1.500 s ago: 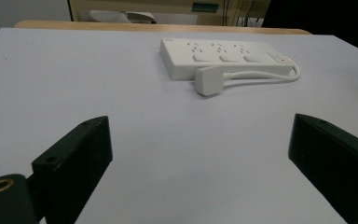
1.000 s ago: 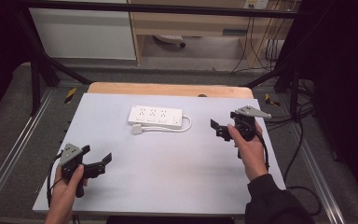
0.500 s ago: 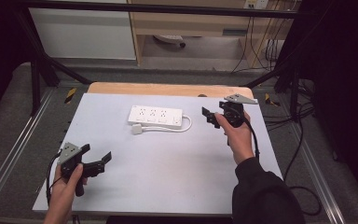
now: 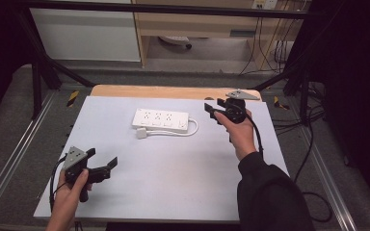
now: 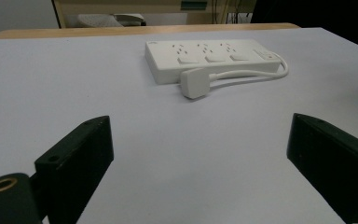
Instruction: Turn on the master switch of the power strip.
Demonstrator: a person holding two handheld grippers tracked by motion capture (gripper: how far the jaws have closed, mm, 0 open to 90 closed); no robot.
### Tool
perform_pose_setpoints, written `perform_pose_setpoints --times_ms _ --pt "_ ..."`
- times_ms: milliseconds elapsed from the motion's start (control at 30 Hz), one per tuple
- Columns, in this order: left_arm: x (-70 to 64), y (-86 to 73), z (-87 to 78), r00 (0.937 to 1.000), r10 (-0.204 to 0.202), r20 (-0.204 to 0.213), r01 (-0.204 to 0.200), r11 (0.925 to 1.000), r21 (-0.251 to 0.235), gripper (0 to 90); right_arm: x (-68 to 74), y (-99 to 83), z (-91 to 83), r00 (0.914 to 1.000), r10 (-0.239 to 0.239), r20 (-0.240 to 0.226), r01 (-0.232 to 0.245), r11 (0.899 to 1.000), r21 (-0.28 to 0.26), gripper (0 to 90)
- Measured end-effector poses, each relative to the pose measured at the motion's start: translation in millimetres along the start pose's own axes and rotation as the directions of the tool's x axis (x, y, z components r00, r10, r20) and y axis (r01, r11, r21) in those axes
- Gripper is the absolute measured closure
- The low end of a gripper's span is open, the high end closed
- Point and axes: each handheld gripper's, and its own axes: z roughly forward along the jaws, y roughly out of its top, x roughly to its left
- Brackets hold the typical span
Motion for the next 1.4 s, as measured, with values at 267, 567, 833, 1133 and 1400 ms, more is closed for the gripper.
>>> perform_pose_setpoints --times_ms 267,567,833,1133,1400 --pt "-2.2 0.6 2.1 0.9998 0.018 -0.008 -0.018 0.9998 -0.009 7.2 12.7 2.6 14.8 0.9994 -0.034 -0.009 0.034 0.999 -0.003 73.3" --pt "-2.1 0.5 1.1 0.9998 0.016 -0.013 -0.016 0.9997 -0.019 6.6 32.0 2.9 31.0 0.9966 -0.082 0.010 0.082 0.996 0.019 90.0" --pt "3.2 -1.0 4.8 0.9995 -0.007 -0.030 0.006 0.9999 -0.012 7.0 40.2 -6.4 56.2 0.9966 -0.080 0.022 0.077 0.992 0.104 90.0" --pt "1.6 0.2 2.2 0.9994 -0.005 -0.036 0.005 0.9998 -0.019 6.7 43.1 -22.8 82.0 0.9965 -0.084 0.003 0.082 0.979 0.184 90.0" --pt "1.1 -0.4 2.6 0.9995 0.002 -0.030 -0.002 0.9999 -0.014 6.7 46.3 -33.3 97.4 0.9973 -0.073 -0.009 0.074 0.972 0.224 90.0"
